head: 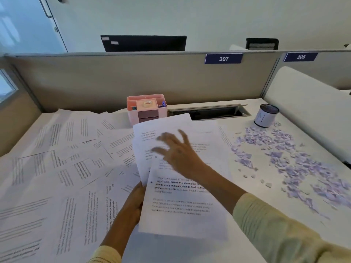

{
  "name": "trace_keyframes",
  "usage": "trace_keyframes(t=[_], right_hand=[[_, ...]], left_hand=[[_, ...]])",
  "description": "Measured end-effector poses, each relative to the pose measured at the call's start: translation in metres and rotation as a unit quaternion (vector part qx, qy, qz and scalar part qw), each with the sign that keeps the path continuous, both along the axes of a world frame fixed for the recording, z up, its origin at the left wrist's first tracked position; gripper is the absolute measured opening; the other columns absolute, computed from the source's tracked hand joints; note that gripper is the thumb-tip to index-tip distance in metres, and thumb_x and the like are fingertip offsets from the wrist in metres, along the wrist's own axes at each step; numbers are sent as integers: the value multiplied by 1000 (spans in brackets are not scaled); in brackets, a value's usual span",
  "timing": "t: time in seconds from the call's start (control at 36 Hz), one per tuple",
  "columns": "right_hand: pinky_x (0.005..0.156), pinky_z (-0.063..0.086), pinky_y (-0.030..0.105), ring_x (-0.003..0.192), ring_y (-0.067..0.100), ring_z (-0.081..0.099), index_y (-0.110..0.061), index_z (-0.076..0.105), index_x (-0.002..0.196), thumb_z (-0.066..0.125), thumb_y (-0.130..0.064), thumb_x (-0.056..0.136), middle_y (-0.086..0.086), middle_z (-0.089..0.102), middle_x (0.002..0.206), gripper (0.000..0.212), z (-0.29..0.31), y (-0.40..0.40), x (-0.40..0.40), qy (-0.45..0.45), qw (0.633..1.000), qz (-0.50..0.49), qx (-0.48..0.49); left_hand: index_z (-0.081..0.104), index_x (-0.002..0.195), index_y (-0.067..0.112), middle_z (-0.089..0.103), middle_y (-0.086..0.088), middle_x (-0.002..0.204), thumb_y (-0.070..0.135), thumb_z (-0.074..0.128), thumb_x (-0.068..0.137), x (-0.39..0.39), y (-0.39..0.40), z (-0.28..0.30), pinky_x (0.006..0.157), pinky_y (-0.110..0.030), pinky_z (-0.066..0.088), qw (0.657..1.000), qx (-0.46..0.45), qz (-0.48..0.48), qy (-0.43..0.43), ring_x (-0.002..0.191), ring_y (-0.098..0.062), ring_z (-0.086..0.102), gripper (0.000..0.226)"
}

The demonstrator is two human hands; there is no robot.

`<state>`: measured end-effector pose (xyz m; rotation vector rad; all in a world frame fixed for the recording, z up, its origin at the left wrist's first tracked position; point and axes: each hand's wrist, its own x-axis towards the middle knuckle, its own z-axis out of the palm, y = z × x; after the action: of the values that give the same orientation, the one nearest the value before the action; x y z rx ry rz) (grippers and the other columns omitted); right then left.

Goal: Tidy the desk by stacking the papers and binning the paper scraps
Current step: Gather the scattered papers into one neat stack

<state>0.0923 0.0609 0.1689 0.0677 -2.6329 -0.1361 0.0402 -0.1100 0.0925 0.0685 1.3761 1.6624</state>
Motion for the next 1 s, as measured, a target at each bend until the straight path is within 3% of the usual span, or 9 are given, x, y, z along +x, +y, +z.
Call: trace_keyframes(t=[0.08, 0.19, 0.28, 0.36, 0.5, 0.61, 0.72, 0.86, 1.0], right_hand=[[102, 37, 47, 120, 25, 49, -22, 59, 120, 74, -14, 74, 6, 57, 123, 50, -5, 40, 23, 130, 957, -177, -188], [92, 45, 37, 108, 32, 57, -8, 58, 121, 70, -27, 83, 14, 61, 116, 44, -8, 95, 59, 87, 781, -382, -487], [63, 51, 29, 79, 29, 65, -1, 67, 94, 73, -16, 81, 13, 67, 91, 21, -7, 103, 75, 33, 595, -328, -733], [59, 52, 31, 69, 26, 64, -3, 65, 82, 72, -7, 80, 12, 67, 83, 9, -12, 102, 80, 36, 538, -291, -790], [66, 54, 36, 74, 26, 65, -3, 65, 83, 72, -7, 80, 12, 68, 86, 8, -9, 100, 71, 46, 530, -261, -805], [66, 55, 34, 78, 25, 67, -5, 65, 80, 74, -8, 79, 10, 71, 88, 9, -2, 101, 63, 32, 580, -250, -774], [67, 56, 34, 79, 26, 69, -1, 67, 87, 76, -10, 78, 11, 72, 90, 16, 0, 102, 54, 22, 619, -230, -750], [76, 58, 43, 84, 33, 69, 0, 68, 85, 74, -11, 79, 14, 72, 91, 14, 0, 97, 41, -25, 652, -202, -731], [71, 59, 40, 78, 28, 70, -3, 68, 81, 75, -8, 79, 13, 72, 87, 8, 19, 104, 30, -30, 717, -197, -667]], left_hand=[[70, 101, 10, 61, -25, 95, 28, 71, 86, -3, -8, -1, 75, -47, 49, 999, 5, 19, -29, 79, -35, 58, 23], [69, 94, 10, 65, -19, 81, 27, 63, 91, -2, -9, -10, 60, -39, 53, 999, 19, 34, -34, 62, -31, 63, 18], [69, 89, 10, 68, -16, 76, 23, 61, 91, 4, -7, -8, 53, -37, 56, 998, 23, 43, -38, 58, -28, 66, 15], [67, 93, 10, 69, -14, 71, 21, 59, 92, 10, -2, -2, 49, -34, 55, 999, 6, 39, -9, 55, -25, 66, 13], [67, 98, 14, 71, -15, 77, 46, 58, 90, 6, 5, 5, 60, -36, 54, 996, -29, 55, 64, 62, -27, 67, 34], [61, 105, 24, 73, -12, 83, 50, 42, 95, -1, 11, 8, 55, -36, 56, 994, -28, 95, 45, 69, -28, 70, 33], [59, 119, 27, 71, -11, 109, 61, 37, 91, -10, 11, 5, 84, -51, 54, 997, 26, 67, -8, 99, -34, 68, 49], [62, 119, 14, 69, -13, 115, 17, 76, 80, -11, 5, -15, 82, -50, 56, 996, -49, 27, 67, 100, -31, 68, 41], [60, 119, 3, 66, -21, 116, -8, 69, 79, -12, 0, -39, 86, -54, 53, 989, -102, 59, 91, 99, -37, 66, 42]])
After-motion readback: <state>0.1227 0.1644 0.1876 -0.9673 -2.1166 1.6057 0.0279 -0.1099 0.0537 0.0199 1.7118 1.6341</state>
